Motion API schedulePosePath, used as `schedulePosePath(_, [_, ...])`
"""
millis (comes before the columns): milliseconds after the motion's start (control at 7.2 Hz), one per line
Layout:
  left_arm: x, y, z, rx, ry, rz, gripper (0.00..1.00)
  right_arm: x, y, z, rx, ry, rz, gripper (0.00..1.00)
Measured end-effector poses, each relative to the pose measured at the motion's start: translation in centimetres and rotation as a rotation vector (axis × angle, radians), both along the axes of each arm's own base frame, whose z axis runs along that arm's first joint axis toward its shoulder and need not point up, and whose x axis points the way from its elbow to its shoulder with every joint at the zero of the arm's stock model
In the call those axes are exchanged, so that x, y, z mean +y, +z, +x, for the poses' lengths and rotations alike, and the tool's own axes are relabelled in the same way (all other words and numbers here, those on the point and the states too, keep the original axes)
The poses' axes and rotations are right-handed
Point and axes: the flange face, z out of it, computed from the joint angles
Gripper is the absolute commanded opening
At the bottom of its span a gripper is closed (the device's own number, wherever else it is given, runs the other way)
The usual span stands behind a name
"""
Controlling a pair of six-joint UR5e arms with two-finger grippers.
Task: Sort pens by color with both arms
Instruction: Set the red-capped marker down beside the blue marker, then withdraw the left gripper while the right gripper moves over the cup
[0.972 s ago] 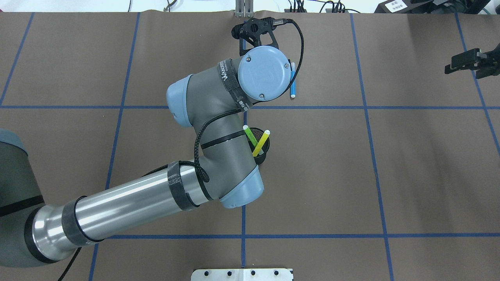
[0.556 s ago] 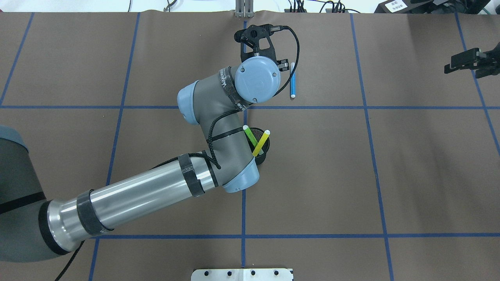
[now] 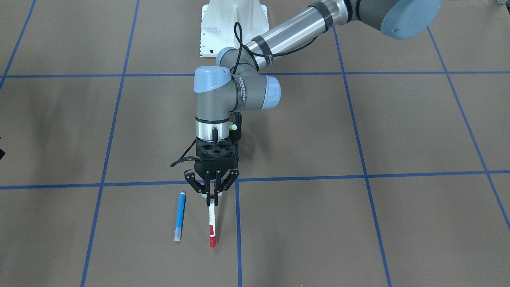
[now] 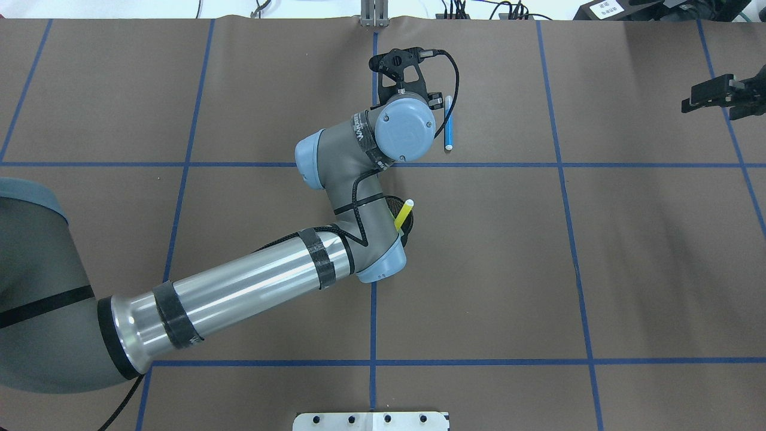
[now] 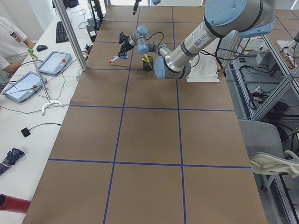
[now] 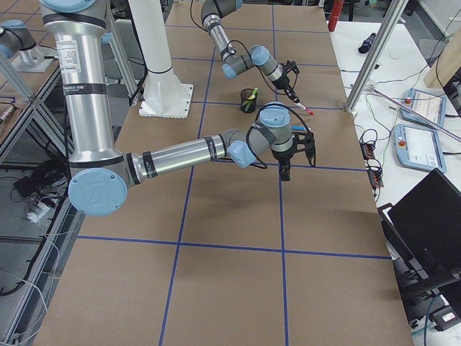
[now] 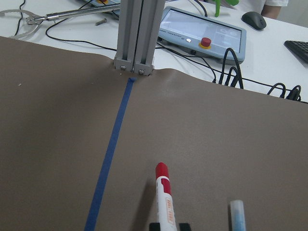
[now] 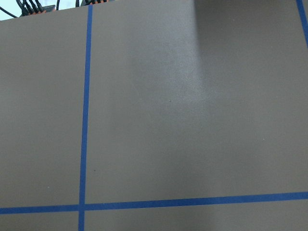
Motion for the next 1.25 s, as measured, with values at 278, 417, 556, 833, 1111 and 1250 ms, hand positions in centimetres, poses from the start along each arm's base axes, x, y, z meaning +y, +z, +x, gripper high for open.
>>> schedulePosePath(278, [0.1,-0.2,0.0,-0.013,0.015,0.013,0.97,-0.1,0.0,0.0,0.001,0.000,0.000,1.00])
schedulePosePath(417, [0.2,-0.8,-0.2,-0.008,0.020,0.022,0.97,-0.2,-0.1,-0.1,0.000,0.000,0.002,1.00])
schedulePosePath(556, [0.4,-1.8,-0.7,0.008,0.022,0.032,0.97,-0.5,-0.5,-0.2,-0.003,0.002,0.005,1.00])
schedulePosePath(833, [-0.2,-3.9,-3.6,0.045,0.044,0.028,0.96,-1.4,-2.3,-1.2,-0.017,-0.002,0.005,1.00])
schedulePosePath(1111, [-1.6,-1.8,-10.1,0.062,0.140,-0.039,0.96,-3.3,-7.4,-4.6,-0.060,0.009,-0.078,1.00])
schedulePosePath(1250, [-1.9,1.4,-14.8,0.065,0.204,-0.056,0.95,-4.1,-11.2,-7.9,-0.090,0.007,-0.150,1.00])
